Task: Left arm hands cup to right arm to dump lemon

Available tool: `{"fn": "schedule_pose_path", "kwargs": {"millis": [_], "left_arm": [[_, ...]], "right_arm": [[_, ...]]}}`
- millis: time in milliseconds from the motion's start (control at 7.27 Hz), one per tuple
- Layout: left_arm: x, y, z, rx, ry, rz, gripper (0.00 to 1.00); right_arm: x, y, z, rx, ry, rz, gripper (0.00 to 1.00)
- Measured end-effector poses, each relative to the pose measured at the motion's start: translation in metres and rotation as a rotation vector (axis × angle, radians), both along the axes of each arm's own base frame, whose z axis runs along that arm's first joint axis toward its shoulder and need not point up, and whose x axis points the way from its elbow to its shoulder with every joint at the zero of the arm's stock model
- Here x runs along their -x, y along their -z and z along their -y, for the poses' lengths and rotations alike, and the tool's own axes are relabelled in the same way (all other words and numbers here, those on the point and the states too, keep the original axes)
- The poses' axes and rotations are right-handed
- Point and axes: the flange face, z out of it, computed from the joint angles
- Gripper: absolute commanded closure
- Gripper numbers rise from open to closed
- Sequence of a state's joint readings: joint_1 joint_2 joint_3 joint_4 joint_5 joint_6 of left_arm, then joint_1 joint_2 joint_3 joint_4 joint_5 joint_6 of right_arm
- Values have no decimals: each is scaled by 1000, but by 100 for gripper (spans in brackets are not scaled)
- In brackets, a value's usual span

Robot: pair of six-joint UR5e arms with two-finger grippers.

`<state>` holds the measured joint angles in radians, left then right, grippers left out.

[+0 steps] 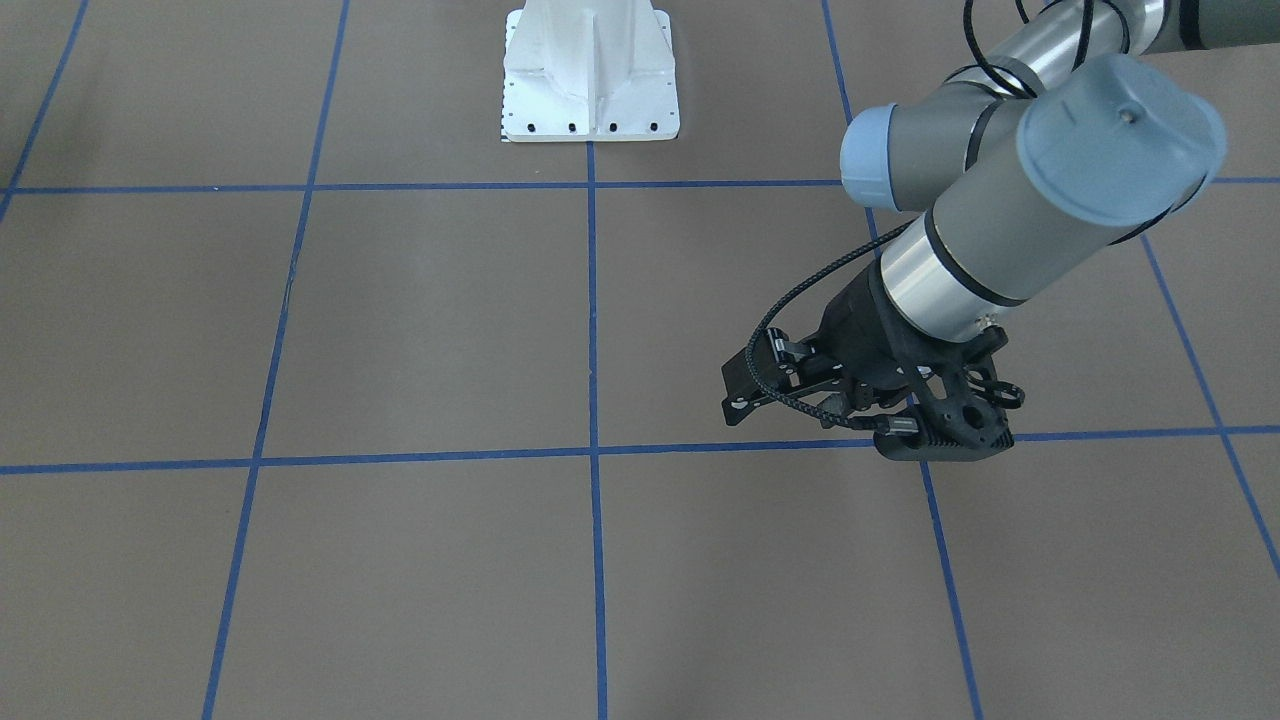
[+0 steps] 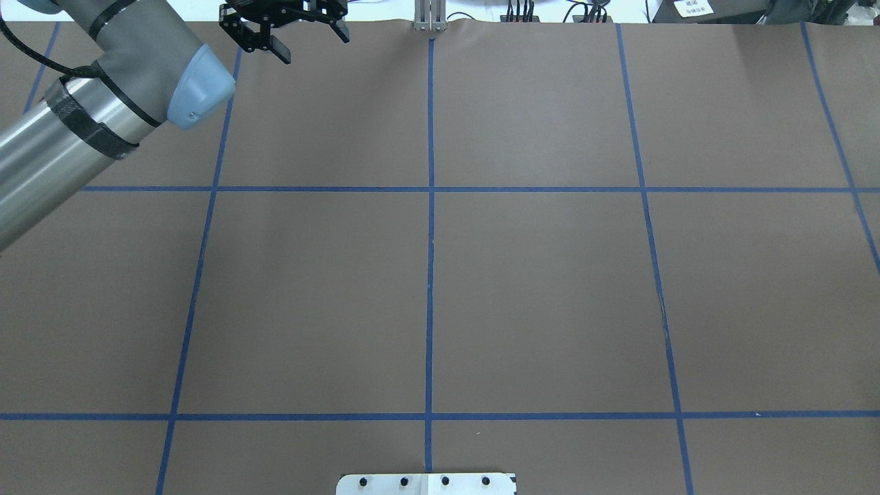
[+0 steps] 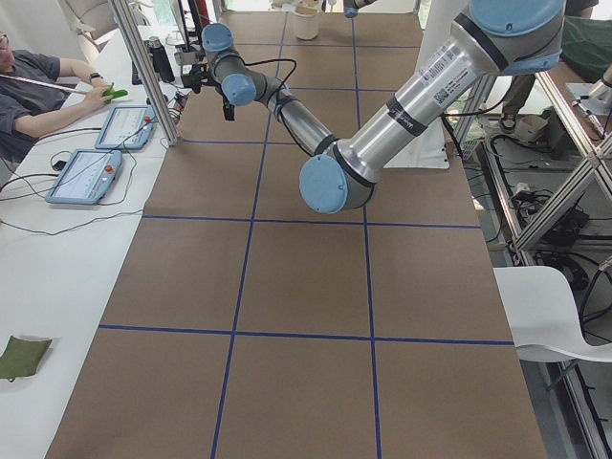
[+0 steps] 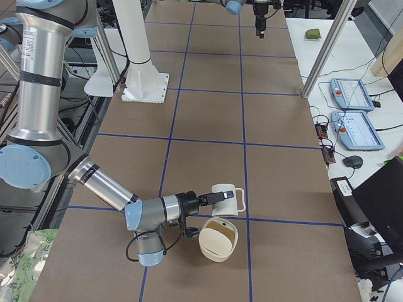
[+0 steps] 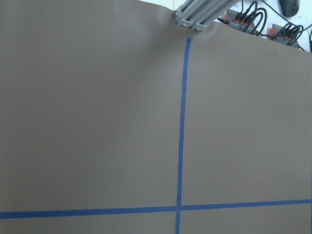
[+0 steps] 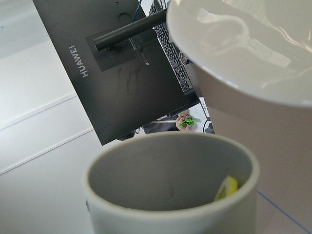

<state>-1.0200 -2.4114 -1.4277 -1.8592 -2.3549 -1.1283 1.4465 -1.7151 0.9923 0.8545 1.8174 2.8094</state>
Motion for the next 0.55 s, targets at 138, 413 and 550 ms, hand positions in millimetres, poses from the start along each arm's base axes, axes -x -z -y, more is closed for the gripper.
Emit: {"fn": "schedule_pose_path", "kwargs": {"millis": [138, 413, 550], "left_arm": [[0, 1, 0, -10, 2, 5, 0], [-1, 8, 1, -24, 0, 10, 0], [-3, 13, 0, -26, -2, 11, 0]], "right_arm": [[0, -3, 7, 18, -4, 64, 98], [-1, -9, 10, 60, 3, 157, 97], [-1, -10, 8, 74, 9, 200, 96]]}}
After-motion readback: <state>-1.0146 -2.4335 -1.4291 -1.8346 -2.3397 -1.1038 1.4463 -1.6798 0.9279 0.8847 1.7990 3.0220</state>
